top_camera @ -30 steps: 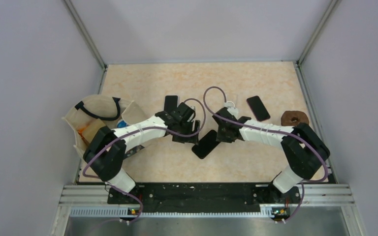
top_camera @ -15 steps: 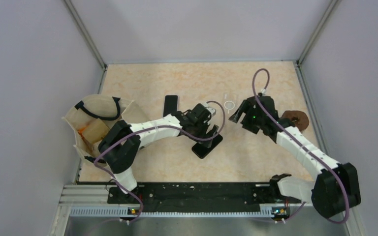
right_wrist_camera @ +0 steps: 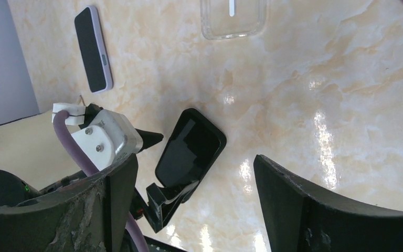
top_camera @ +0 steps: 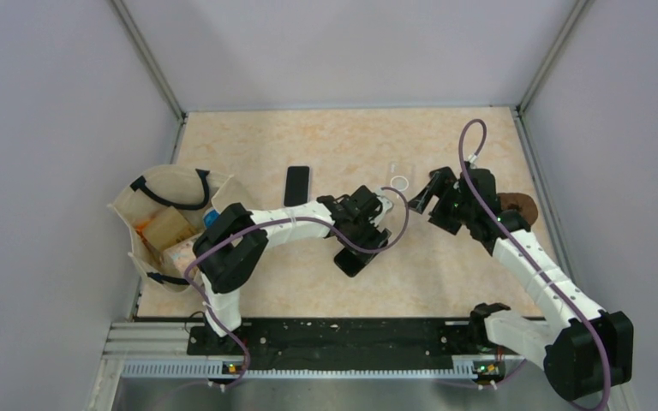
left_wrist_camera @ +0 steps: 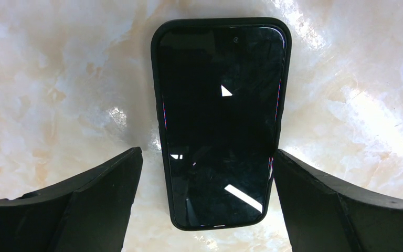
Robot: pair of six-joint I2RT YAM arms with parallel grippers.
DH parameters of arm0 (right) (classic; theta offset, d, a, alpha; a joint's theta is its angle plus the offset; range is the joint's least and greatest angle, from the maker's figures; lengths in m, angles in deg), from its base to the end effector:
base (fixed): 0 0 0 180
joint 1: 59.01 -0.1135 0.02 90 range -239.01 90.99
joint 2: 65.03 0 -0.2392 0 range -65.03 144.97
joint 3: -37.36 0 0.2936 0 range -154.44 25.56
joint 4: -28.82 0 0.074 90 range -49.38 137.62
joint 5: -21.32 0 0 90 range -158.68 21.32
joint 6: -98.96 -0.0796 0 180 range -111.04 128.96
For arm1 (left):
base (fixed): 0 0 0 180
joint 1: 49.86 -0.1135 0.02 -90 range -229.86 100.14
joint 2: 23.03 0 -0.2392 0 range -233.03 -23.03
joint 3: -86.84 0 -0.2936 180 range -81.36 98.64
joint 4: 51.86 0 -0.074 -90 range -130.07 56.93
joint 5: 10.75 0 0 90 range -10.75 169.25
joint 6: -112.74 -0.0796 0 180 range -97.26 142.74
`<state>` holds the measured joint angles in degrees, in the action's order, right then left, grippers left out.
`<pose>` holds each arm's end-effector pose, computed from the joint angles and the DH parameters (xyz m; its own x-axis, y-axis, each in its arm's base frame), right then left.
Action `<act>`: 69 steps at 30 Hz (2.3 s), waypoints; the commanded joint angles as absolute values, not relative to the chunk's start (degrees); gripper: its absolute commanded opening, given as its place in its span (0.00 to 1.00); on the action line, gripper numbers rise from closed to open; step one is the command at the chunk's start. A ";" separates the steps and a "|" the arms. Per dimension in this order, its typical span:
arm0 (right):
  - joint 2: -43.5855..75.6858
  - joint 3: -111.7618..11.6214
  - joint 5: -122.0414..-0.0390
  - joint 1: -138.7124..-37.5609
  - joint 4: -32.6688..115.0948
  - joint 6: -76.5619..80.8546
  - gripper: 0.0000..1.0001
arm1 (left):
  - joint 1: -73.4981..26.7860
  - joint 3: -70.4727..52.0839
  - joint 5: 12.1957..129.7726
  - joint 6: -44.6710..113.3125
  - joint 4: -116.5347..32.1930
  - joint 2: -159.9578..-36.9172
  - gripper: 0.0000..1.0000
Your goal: Put the phone into the phone case
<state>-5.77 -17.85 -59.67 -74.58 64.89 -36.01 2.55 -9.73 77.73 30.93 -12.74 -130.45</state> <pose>0.2927 0.0945 0.2000 -0.7081 0.5273 -0.4697 0.1695 0.7726 0.6118 0.2602 -0.3415 0.0854 -0.6524 0.6140 -0.4443 0.7138 0.6948 -0.0878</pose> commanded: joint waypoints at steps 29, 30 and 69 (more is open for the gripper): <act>-6.68 -16.55 -59.53 -74.05 63.28 -35.55 0.80 | 6.39 -10.88 88.72 31.79 -17.84 -133.59 0.88; -6.86 -16.72 -60.11 -74.12 63.56 -35.63 0.79 | 6.38 -11.03 89.79 32.39 -18.14 -133.44 0.78; 22.59 -31.00 -73.07 -74.08 61.84 -30.20 0.69 | -15.08 20.99 99.46 48.14 -12.78 -149.72 0.62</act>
<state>18.76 -25.35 -70.70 -74.25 64.50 -31.84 -14.41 19.23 99.34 47.32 -8.49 -151.08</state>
